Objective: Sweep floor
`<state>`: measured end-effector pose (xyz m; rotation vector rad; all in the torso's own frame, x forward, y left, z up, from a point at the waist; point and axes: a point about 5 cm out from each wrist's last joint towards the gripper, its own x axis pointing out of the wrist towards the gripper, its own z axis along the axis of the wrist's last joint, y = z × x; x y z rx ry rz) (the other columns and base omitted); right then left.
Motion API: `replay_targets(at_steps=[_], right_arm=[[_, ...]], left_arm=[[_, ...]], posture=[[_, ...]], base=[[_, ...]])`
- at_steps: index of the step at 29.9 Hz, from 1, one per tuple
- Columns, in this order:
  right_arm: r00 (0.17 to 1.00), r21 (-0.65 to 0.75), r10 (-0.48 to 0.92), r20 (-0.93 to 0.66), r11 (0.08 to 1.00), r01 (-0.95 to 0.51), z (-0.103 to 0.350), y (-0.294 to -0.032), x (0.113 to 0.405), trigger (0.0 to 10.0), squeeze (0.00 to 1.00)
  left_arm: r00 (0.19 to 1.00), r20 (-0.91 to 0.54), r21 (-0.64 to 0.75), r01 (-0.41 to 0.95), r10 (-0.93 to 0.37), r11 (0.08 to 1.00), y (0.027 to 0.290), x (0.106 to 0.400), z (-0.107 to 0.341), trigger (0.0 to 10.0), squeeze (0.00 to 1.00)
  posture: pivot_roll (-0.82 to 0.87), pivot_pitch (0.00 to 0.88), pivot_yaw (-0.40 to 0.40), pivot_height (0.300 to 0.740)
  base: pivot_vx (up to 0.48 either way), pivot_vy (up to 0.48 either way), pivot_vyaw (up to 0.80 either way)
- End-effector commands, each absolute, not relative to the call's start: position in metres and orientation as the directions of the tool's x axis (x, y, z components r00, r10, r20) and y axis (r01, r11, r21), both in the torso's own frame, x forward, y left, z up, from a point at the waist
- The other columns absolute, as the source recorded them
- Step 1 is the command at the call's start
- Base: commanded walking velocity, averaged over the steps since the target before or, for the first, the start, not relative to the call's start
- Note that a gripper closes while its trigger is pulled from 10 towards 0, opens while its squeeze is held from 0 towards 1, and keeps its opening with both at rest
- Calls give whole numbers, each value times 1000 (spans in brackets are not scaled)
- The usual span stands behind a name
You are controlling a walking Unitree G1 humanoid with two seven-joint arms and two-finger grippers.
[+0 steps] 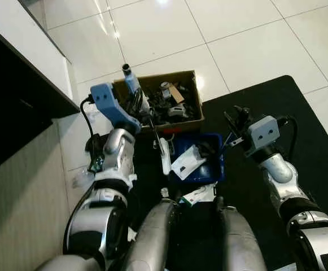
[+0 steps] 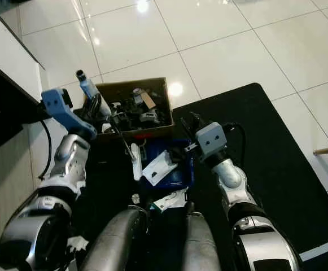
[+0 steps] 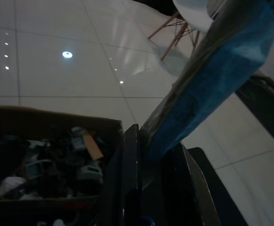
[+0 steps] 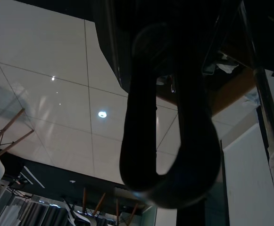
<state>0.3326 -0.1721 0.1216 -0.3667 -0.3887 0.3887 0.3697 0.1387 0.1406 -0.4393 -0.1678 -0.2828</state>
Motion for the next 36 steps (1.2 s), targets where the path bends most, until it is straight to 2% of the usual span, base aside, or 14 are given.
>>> replay_targets(at_steps=[1, 5, 12, 17, 24, 29, 30, 31, 34, 35, 36], right_arm=[[862, -424, 433, 263, 855, -300, 113, -175, 328, 10000, 0], [863, -420, 431, 262, 856, -300, 112, -174, 327, 10000, 0], [867, -416, 427, 257, 859, -300, 111, -174, 327, 10000, 0], [869, -413, 423, 255, 861, -298, 112, -174, 329, 10000, 0], [865, -408, 423, 270, 864, -295, 116, -170, 332, 10000, 0], [863, -407, 423, 276, 865, -294, 117, -169, 333, 10000, 0], [860, -404, 425, 282, 866, -295, 117, -169, 332, 10000, 0], [860, -404, 425, 282, 866, -295, 117, -169, 332, 10000, 0], [847, -392, 435, 305, 868, -304, 114, -169, 325, 10000, 0], [847, -392, 435, 305, 868, -304, 114, -169, 325, 10000, 0], [843, -389, 438, 313, 868, -307, 113, -169, 323, 10000, 0]], left_arm=[[951, 133, -501, 307, -279, 809, 128, 358, 111, 10000, 0], [911, 181, -548, 406, -370, 731, 123, 350, 117, 10000, 0], [795, 270, -511, 597, -544, 619, 124, 333, 142, 10000, 0], [775, 295, -482, 626, -558, 613, 134, 330, 157, 10000, 0], [834, 356, -411, 544, -421, 731, 173, 336, 197, 10000, 0], [840, 365, -394, 530, -401, 751, 182, 333, 207, 10000, 0], [851, 387, -343, 489, -354, 802, 197, 332, 221, 10000, 0], [851, 387, -343, 489, -354, 802, 197, 332, 221, 10000, 0], [870, 458, -203, 304, -184, 931, 257, 316, 265, 10000, 0], [870, 458, -203, 304, -184, 931, 257, 316, 265, 10000, 0], [875, 459, -169, 256, -154, 952, 269, 311, 270, 10000, 0]], posture=[[-23, 398, 110, 740], [-15, 384, 117, 740], [2, 362, 120, 740], [16, 350, 121, 740], [30, 317, 127, 740], [30, 317, 127, 740], [42, 292, 135, 740], [42, 292, 135, 740], [62, 260, 142, 740], [62, 260, 142, 740], [66, 255, 143, 740]], base=[[0, 0, 0], [0, 0, 0], [0, 0, 0], [0, 0, 0], [0, 0, 0], [0, 0, 0], [0, 0, 0], [0, 0, 0], [0, 0, 0], [0, 0, 0], [0, 0, 0]])
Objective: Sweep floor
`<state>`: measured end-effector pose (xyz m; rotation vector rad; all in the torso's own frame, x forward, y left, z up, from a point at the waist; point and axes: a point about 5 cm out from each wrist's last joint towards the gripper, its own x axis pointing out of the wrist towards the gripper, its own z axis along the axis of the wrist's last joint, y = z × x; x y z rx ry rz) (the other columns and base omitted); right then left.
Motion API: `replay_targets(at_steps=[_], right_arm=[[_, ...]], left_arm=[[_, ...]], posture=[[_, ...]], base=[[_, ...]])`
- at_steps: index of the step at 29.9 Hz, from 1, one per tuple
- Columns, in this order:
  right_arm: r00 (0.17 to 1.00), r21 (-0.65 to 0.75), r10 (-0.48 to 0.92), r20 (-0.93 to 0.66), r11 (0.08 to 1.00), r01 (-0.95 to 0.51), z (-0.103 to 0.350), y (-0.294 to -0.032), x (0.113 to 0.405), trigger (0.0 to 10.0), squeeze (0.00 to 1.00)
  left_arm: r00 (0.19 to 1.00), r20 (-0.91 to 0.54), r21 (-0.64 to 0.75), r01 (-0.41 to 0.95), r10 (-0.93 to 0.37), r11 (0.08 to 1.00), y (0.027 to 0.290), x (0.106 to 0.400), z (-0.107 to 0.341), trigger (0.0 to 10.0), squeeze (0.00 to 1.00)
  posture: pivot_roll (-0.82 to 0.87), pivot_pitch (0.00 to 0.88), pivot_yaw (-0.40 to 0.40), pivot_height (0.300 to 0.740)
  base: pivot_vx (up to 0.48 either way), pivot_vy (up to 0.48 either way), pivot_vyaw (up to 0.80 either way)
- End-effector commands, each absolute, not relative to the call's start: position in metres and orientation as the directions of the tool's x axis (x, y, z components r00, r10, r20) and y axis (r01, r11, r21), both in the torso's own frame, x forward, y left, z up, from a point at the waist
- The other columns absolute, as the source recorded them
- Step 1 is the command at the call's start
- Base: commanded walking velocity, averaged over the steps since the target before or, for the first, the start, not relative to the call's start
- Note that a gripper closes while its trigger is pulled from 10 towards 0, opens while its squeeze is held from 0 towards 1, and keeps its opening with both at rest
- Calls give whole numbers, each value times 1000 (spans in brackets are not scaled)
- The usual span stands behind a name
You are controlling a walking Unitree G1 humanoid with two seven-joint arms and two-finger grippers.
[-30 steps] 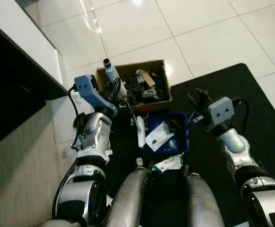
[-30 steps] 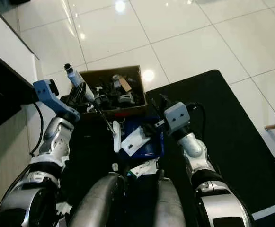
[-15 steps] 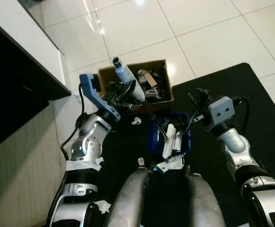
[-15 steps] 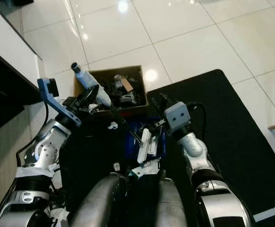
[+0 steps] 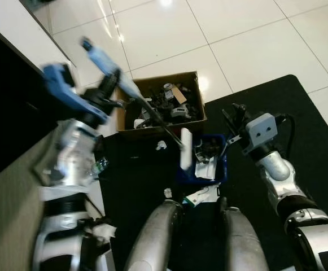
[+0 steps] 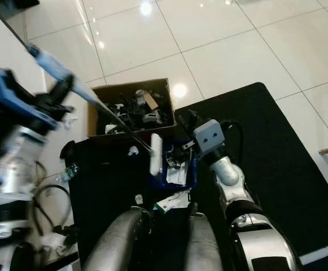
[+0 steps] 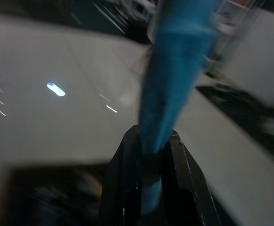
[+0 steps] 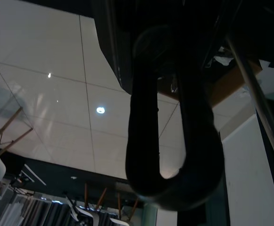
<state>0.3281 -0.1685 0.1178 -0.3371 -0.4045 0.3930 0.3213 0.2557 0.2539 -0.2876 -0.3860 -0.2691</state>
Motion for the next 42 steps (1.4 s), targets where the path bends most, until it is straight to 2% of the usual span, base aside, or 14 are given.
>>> replay_targets(at_steps=[1, 3, 4, 7, 11, 12, 14, 18, 24, 35, 40, 42], right_arm=[[839, -388, 440, 318, 869, -309, 112, -169, 321, 10000, 0], [831, -387, 446, 333, 868, -311, 113, -170, 318, 10000, 0], [831, -387, 446, 333, 868, -311, 113, -170, 318, 10000, 0], [811, -385, 453, 369, 869, -310, 116, -171, 315, 10000, 0], [795, -373, 443, 413, 879, -296, 124, -173, 315, 10000, 0], [772, -365, 426, 471, 891, -268, 138, -175, 317, 10000, 0], [772, -365, 426, 471, 891, -268, 138, -175, 317, 10000, 0], [705, -353, 412, 577, 904, -240, 169, -176, 320, 10000, 0], [632, -345, 426, 647, 903, -256, 196, -174, 315, 10000, 0], [561, -302, 408, 720, 912, -277, 233, -174, 310, 10000, 0], [528, -292, 411, 743, 909, -296, 253, -173, 310, 10000, 0], [484, -300, 420, 767, 903, -308, 272, -171, 310, 10000, 0]], left_arm=[[879, 456, -146, 224, -136, 964, 276, 307, 271, 10000, 0], [898, 434, -95, 125, -72, 988, 288, 303, 271, 10000, 0], [898, 434, -95, 125, -72, 988, 288, 303, 271, 10000, 0], [908, 418, 19, -46, 34, 999, 301, 297, 272, 10000, 0], [905, 418, 62, -110, 74, 992, 304, 296, 272, 10000, 0], [905, 407, 83, -171, 123, 982, 307, 298, 269, 10000, 0], [905, 407, 83, -171, 123, 982, 307, 298, 269, 10000, 0], [916, 359, 145, -242, 177, 959, 308, 303, 260, 10000, 0], [924, 331, 178, -260, 191, 949, 303, 310, 252, 10000, 0], [938, 290, 187, -250, 190, 950, 292, 317, 237, 10000, 0], [965, 180, 122, -214, 190, 969, 283, 320, 219, 10000, 0], [975, 132, 93, -193, 180, 977, 277, 319, 209, 10000, 0]], posture=[[66, 253, 143, 740], [67, 244, 143, 740], [67, 244, 143, 740], [69, 237, 143, 740], [70, 234, 142, 740], [68, 227, 142, 740], [68, 227, 142, 740], [54, 217, 144, 740], [50, 210, 147, 740], [42, 205, 150, 740], [45, 197, 149, 740], [45, 192, 144, 740]], base=[[0, 0, 0], [0, 0, 0], [0, 0, 0], [0, 0, 0], [0, 0, 0], [0, 0, 0], [0, 0, 0], [0, 0, 0], [0, 0, 0], [0, 0, 0], [0, 0, 0], [0, 0, 0]])
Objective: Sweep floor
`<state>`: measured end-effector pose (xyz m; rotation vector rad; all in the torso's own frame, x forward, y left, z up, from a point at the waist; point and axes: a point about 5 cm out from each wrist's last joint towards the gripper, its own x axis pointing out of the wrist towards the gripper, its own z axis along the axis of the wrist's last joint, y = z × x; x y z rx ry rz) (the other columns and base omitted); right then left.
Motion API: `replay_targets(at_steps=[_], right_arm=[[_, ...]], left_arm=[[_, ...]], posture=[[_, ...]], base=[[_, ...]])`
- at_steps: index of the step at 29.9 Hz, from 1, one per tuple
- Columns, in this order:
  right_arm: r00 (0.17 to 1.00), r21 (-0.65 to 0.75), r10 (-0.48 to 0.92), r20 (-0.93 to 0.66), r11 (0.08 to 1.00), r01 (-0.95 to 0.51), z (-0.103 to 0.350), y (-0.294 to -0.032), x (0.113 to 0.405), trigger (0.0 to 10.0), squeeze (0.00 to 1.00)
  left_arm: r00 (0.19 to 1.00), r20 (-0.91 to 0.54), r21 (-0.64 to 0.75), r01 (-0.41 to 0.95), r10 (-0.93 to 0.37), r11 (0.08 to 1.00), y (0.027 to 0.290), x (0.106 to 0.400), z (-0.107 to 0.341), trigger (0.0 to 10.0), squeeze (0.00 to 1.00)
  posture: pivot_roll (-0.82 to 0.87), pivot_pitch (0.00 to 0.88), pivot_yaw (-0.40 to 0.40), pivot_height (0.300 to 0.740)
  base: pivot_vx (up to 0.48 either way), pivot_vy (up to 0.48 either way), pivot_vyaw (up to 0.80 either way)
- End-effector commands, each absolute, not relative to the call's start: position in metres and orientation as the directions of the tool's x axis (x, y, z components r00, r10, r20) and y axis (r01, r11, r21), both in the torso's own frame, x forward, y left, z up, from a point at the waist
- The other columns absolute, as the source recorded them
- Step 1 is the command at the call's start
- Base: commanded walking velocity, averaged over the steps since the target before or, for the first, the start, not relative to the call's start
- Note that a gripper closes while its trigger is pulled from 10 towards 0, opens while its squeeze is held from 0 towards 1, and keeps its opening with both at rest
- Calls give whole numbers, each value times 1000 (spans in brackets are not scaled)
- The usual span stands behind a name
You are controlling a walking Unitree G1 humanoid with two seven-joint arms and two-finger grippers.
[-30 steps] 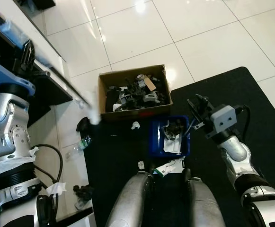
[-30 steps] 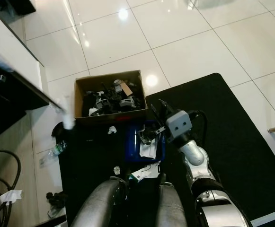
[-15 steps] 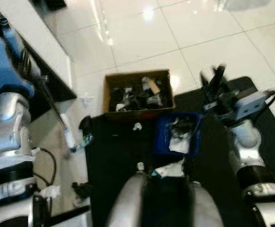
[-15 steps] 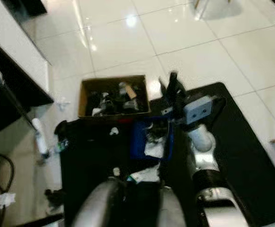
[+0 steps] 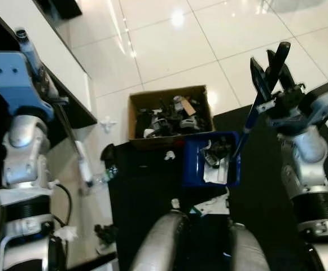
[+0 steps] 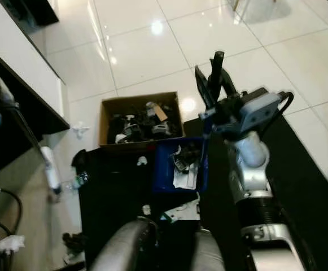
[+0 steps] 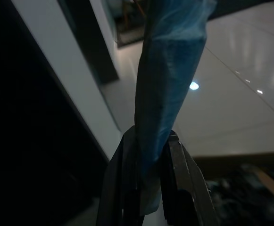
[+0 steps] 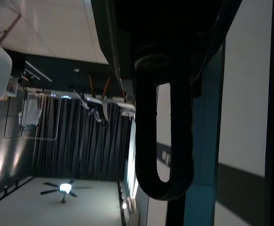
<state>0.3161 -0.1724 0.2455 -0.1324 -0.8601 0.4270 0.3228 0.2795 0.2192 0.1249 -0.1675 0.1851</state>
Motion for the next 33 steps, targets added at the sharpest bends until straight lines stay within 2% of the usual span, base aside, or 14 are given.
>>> replay_targets(at_steps=[1, 2, 3, 7, 9, 13, 19, 26, 33], right_arm=[[461, -301, 423, 780, 900, -316, 282, -170, 310, 10000, 0], [461, -301, 423, 780, 900, -316, 282, -170, 310, 10000, 0], [415, -298, 423, 806, 895, -333, 303, -169, 310, 10000, 0], [361, -297, 419, 833, 889, -347, 327, -168, 309, 10000, 0], [304, -319, 422, 854, 887, -335, 350, -170, 306, 10000, 0], [256, -358, 436, 862, 884, -301, 370, -175, 307, 10000, 0], [280, -404, 461, 842, 883, -240, 370, -179, 324, 10000, 0], [295, -496, 535, 792, 845, -202, 362, -163, 337, 10000, 0], [242, -577, 605, 758, 796, -183, 366, -149, 341, 10000, 0]], left_arm=[[977, 119, 86, -186, 176, 979, 275, 319, 206, 10000, 0], [977, 119, 86, -186, 176, 979, 275, 319, 206, 10000, 0], [982, 98, 88, -172, 163, 981, 270, 320, 202, 10000, 0], [986, 75, 93, -155, 148, 984, 264, 320, 198, 10000, 0], [988, 62, 94, -148, 143, 984, 261, 320, 194, 10000, 0], [989, 41, 96, -143, 139, 985, 258, 319, 188, 10000, 0], [992, 19, 104, -126, 125, 987, 251, 315, 179, 10000, 0], [992, -3, 105, -128, 129, 986, 250, 309, 171, 10000, 0], [990, -12, 105, -138, 140, 985, 251, 303, 165, 10000, 0]], posture=[[46, 189, 142, 740], [46, 189, 142, 740], [44, 186, 138, 740], [42, 182, 134, 740], [39, 174, 128, 740], [33, 168, 124, 740], [45, 164, 117, 740], [59, 160, 113, 740], [75, 163, 99, 740]], base=[[0, 0, 0], [0, 0, 0], [0, 0, 0], [0, 0, 0], [0, 0, 0], [0, 0, 0], [0, 0, 0], [0, 0, 0], [0, 0, 0]])
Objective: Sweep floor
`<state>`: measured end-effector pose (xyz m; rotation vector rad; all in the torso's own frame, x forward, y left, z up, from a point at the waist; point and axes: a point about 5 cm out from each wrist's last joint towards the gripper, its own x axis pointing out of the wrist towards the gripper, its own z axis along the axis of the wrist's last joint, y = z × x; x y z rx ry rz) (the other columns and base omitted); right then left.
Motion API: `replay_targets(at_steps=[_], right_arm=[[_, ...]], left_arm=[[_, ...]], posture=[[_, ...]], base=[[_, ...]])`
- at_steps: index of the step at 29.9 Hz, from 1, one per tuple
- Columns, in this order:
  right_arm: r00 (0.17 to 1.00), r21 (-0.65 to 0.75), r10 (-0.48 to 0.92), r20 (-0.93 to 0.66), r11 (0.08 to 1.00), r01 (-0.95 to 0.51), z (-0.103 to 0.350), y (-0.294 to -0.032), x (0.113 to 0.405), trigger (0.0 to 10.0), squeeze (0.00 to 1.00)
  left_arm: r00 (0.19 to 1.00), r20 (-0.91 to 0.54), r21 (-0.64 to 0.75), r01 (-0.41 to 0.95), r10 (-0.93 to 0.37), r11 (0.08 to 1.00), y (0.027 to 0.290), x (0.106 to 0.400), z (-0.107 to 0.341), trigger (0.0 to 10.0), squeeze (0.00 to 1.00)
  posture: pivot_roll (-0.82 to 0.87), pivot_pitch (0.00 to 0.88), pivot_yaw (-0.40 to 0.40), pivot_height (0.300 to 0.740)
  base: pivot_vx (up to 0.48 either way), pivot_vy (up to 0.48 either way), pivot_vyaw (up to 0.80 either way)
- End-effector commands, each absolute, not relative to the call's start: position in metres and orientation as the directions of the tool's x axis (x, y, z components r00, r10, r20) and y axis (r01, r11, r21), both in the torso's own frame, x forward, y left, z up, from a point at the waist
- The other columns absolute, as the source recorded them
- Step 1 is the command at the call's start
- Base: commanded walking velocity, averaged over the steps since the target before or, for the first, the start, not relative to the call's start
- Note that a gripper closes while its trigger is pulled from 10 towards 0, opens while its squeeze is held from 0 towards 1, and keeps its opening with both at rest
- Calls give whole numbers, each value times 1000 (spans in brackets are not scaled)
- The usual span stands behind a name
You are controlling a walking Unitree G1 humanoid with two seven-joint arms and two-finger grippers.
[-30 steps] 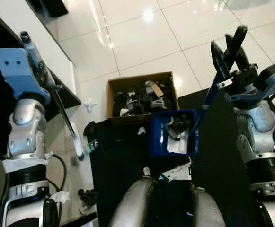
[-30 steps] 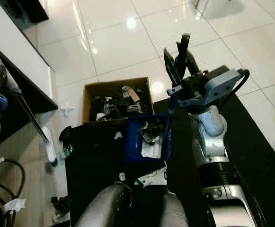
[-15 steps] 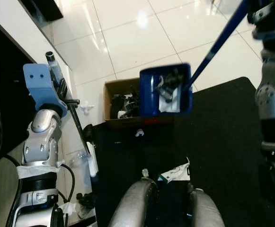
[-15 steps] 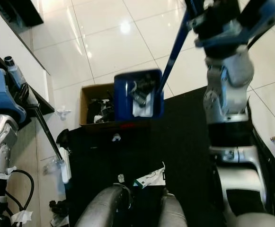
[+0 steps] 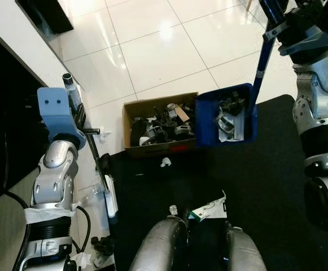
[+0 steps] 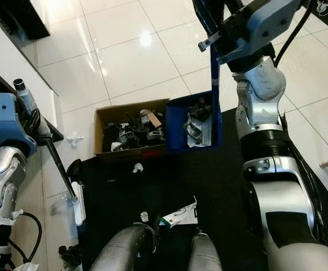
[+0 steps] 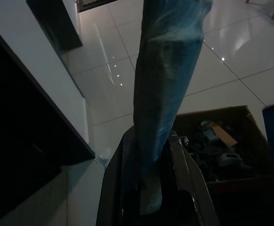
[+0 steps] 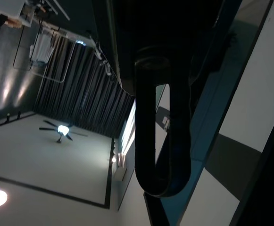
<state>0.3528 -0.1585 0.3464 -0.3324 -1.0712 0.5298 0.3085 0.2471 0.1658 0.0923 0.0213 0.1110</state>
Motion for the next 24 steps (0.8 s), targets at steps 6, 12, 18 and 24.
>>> replay_targets(at_steps=[6, 12, 18, 24], right_arm=[[228, -611, 635, 738, 772, -175, 363, -139, 346, 10000, 0], [183, -682, 699, 691, 715, -153, 361, -119, 346, 10000, 0], [144, -721, 737, 660, 676, -152, 364, -105, 346, 10000, 0], [152, -691, 720, 677, 693, -207, 362, -99, 350, 10000, 0]], left_arm=[[990, -19, 107, -140, 143, 984, 250, 300, 162, 10000, 0], [986, -30, 117, -159, 164, 980, 255, 289, 157, 10000, 0], [978, -39, 122, -199, 205, 972, 262, 274, 152, 10000, 0], [977, -25, 97, -209, 212, 973, 258, 264, 151, 10000, 0]], posture=[[84, 167, 95, 740], [125, 178, 73, 740], [154, 184, 50, 740], [180, 182, 34, 740]], base=[[0, 0, 0], [0, 0, 0], [0, 0, 0], [0, 0, 0]])
